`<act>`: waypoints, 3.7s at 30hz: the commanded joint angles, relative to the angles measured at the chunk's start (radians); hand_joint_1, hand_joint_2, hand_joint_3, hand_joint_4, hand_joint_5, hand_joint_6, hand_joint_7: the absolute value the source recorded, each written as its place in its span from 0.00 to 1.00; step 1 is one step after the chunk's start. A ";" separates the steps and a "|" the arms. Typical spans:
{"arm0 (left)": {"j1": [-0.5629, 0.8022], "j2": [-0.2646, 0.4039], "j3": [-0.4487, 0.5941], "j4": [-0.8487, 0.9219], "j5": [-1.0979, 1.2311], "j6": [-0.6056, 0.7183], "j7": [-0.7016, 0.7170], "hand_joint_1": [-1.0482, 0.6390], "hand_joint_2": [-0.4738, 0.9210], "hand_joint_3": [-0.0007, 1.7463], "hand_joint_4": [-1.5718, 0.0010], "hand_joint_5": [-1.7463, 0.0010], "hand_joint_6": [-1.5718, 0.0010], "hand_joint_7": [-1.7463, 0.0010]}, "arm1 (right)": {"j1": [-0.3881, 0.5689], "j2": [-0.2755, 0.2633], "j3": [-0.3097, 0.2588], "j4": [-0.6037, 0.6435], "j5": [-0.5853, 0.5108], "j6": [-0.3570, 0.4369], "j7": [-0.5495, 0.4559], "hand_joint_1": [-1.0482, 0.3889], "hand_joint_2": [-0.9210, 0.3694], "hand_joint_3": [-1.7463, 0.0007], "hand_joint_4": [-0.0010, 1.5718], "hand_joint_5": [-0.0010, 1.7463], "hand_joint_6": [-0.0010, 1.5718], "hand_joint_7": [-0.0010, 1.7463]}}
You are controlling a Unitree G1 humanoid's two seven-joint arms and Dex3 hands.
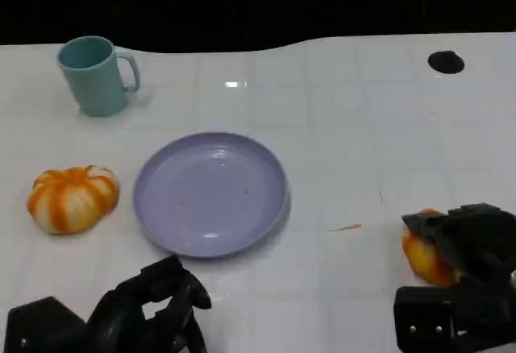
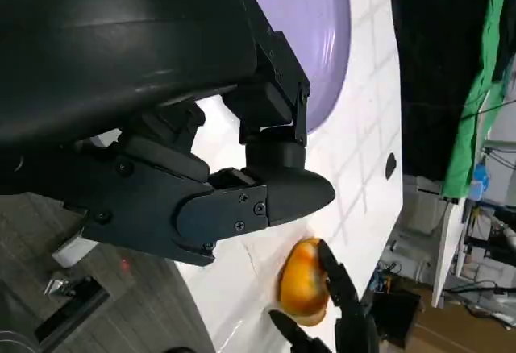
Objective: Grasp the bread from the table and place it into the plate.
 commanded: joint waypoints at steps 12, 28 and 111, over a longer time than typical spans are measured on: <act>0.012 0.006 0.006 -0.017 -0.001 0.004 0.008 0.19 1.00 0.29 0.48 0.00 0.55 0.15 | -0.083 -0.014 0.004 0.323 0.068 -0.236 -0.504 0.65 0.03 0.90 0.57 0.99 0.66 0.58; 0.014 0.000 -0.001 -0.016 0.008 -0.003 0.016 0.19 1.00 0.30 0.48 0.00 0.55 0.15 | -0.112 0.001 0.001 0.372 0.082 -0.363 -0.717 0.68 0.37 0.48 0.57 1.00 0.51 0.88; 0.052 -0.001 -0.013 -0.046 -0.001 0.011 0.012 0.21 1.00 0.29 0.47 0.00 0.53 0.19 | -0.637 0.488 0.206 0.762 0.260 -0.400 -0.258 0.13 0.00 0.84 0.00 0.00 0.03 0.00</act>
